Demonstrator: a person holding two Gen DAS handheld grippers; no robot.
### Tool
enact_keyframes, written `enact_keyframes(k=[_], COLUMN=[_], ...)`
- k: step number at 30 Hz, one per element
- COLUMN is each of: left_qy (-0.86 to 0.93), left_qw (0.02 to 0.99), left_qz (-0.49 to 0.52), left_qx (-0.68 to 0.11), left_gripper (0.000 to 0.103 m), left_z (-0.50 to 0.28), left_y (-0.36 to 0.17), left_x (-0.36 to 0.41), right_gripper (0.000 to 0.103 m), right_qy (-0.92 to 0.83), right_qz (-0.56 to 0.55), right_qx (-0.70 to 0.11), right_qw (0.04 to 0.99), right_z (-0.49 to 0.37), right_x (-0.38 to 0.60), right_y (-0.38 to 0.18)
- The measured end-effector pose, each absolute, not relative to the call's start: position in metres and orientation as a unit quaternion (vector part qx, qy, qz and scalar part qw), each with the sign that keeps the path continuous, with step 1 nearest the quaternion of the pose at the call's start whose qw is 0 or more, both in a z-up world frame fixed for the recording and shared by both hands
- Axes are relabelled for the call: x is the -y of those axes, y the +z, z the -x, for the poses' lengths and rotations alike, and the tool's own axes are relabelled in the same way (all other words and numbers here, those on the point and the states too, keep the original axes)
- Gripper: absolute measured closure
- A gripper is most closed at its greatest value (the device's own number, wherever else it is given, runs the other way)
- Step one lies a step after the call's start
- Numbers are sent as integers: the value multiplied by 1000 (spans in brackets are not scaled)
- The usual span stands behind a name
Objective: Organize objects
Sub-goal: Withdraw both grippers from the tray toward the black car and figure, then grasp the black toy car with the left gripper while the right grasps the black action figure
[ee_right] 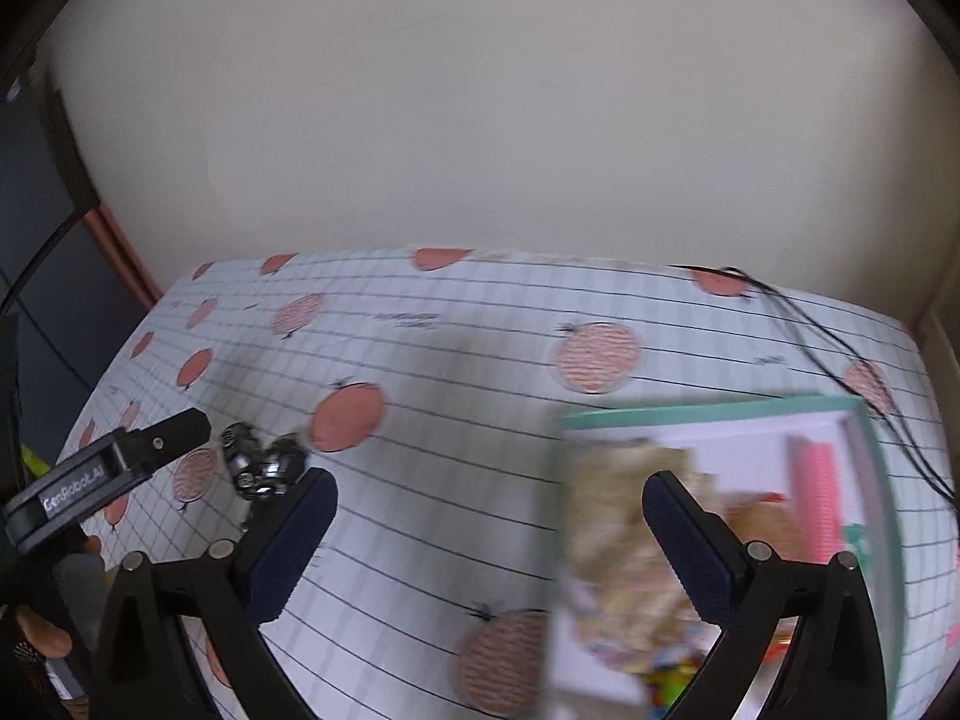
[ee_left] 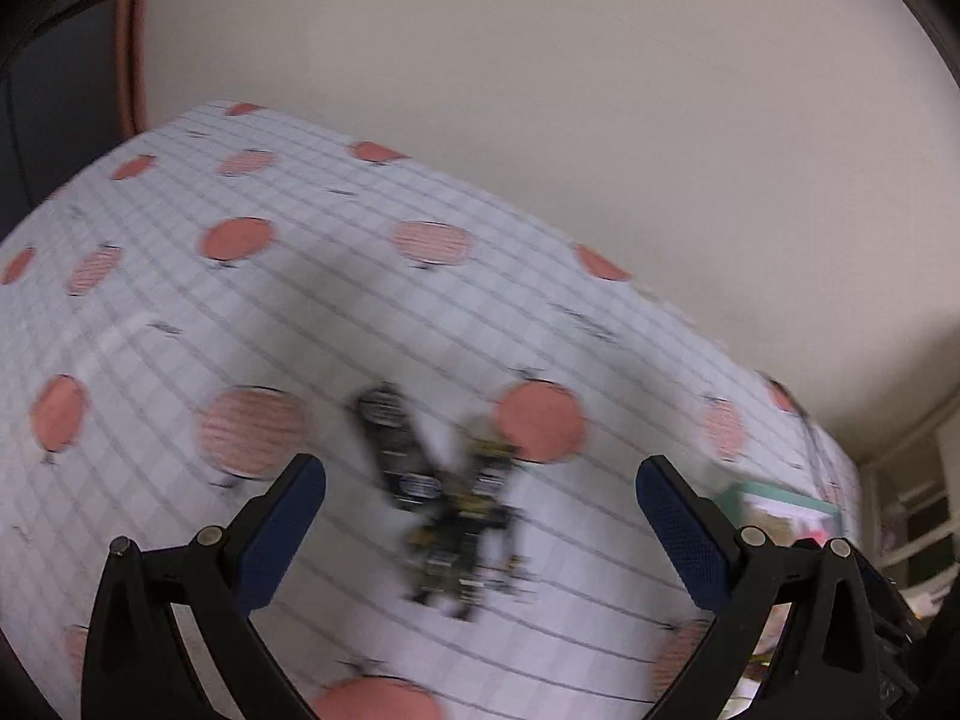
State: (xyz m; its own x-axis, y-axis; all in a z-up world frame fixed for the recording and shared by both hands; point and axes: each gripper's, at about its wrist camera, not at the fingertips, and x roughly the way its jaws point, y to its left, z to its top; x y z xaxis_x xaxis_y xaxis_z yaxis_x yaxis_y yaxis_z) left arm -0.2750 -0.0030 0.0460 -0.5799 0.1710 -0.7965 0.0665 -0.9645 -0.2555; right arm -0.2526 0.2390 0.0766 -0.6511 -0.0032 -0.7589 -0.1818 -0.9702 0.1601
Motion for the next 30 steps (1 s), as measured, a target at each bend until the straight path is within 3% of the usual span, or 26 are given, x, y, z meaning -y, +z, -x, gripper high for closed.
enact_keyframes(k=[12,21,26,30], left_qy=[875,870,861,864], left_qw=[-7,-3,-11,-8], left_qz=[459,473,489,484], left_qx=[154,139,142,139], left_gripper=[0,0,0,0], left_z=[288,298,301,303], left_y=[28,7,-5,-7], left_x=[71,59,55,48], right_gripper=[1,28,49,58], right_qy=[885,882,879,878], right_qz=[454,463,464,466], right_qx=[-97,-88,-104,-104], right_qw=[-21,-21,-28,-29], right_z=[293,303,303,301], right_x=[-136,-126,-136,-138], right_y=[10,-9,-6,-1])
